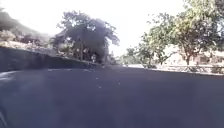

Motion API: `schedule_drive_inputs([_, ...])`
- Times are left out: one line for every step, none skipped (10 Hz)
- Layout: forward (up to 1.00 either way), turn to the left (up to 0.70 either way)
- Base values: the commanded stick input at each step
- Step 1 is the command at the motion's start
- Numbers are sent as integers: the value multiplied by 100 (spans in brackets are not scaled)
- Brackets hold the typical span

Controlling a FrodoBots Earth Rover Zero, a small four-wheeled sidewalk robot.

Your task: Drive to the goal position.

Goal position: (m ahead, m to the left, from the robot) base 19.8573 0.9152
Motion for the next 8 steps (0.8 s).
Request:
schedule_drive_inputs([100, 0])
schedule_drive_inputs([100, 0])
schedule_drive_inputs([100, 10])
schedule_drive_inputs([100, 21])
schedule_drive_inputs([100, 22])
schedule_drive_inputs([100, 11])
schedule_drive_inputs([100, 1])
schedule_drive_inputs([100, 0])
